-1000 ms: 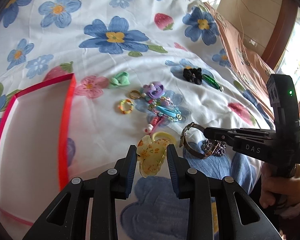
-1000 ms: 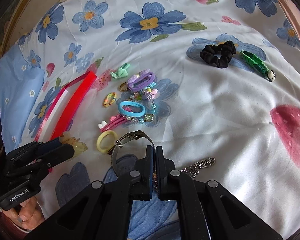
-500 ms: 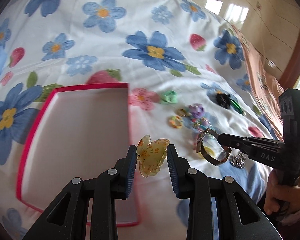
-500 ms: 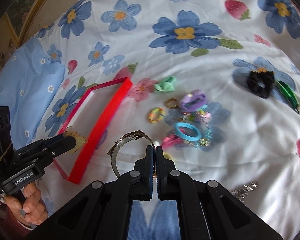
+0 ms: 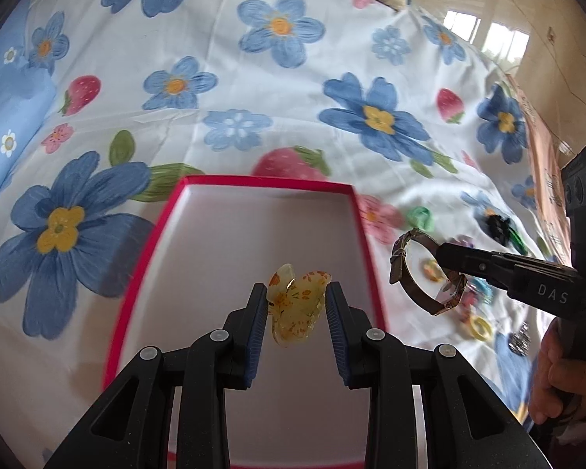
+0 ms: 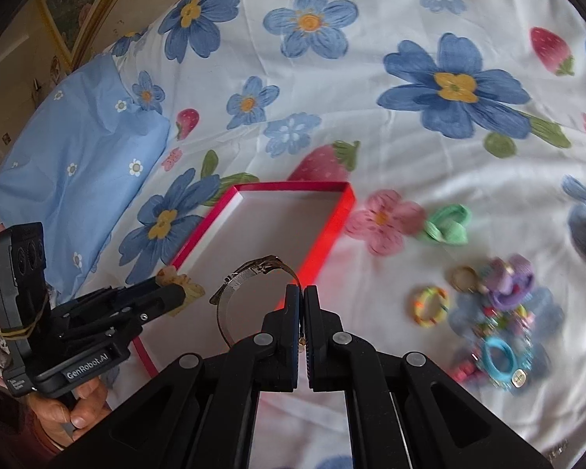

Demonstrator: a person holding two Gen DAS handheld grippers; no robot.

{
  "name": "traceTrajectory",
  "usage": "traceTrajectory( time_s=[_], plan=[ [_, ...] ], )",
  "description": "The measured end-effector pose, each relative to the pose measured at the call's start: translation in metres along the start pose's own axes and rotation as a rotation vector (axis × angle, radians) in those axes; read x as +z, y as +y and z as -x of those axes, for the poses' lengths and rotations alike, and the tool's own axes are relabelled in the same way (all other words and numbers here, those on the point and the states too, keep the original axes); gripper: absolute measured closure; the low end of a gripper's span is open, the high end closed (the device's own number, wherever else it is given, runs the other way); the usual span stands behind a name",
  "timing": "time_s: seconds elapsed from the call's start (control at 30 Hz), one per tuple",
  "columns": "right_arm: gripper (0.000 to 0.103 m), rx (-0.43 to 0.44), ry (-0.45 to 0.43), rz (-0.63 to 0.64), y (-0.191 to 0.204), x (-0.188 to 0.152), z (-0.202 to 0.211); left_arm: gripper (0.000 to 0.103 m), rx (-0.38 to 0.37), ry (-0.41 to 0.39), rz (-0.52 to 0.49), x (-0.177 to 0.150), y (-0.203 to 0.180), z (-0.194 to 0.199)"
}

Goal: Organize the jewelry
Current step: 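Carry the claw clip with the left tool while the right tool carries the watch over the red box, then open the left tool to drop the clip in the box while the right tool releases the watch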

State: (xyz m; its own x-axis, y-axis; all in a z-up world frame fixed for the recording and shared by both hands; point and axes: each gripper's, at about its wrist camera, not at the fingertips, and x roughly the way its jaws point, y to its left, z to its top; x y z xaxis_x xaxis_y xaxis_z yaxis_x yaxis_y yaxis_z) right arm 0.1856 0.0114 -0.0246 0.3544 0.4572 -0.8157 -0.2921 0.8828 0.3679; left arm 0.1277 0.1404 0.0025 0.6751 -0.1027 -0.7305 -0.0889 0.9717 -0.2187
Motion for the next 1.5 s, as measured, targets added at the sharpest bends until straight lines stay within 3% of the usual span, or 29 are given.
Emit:
traceTrajectory(
  time_s=[0.47,0.77,1.17,1.43,1.5],
  plan=[
    [0.101,-0.001,0.090,0.057,0.015,0.051,-0.095,0.074,0.052,0.126,0.081,0.060,0.054,-0.103],
    [0.101,-0.050,0.187,0.107,0.014,0.057,-0.142,0.073,0.086,0.170,0.061,0.071,0.061,-0.143],
    [0.095,-0.033,0.193,0.093,0.012,0.057,-0.144,0.070,0.103,0.177,0.036,0.065,0.059,-0.142],
    [0.091,-0.004,0.145,0.048,0.006,0.061,-0.123,0.061,0.119,0.188,0.041,0.064,0.059,-0.137],
    [0.084,0.006,0.128,0.036,0.006,0.062,-0.114,0.056,0.125,0.180,0.043,0.064,0.058,-0.131]
  ],
)
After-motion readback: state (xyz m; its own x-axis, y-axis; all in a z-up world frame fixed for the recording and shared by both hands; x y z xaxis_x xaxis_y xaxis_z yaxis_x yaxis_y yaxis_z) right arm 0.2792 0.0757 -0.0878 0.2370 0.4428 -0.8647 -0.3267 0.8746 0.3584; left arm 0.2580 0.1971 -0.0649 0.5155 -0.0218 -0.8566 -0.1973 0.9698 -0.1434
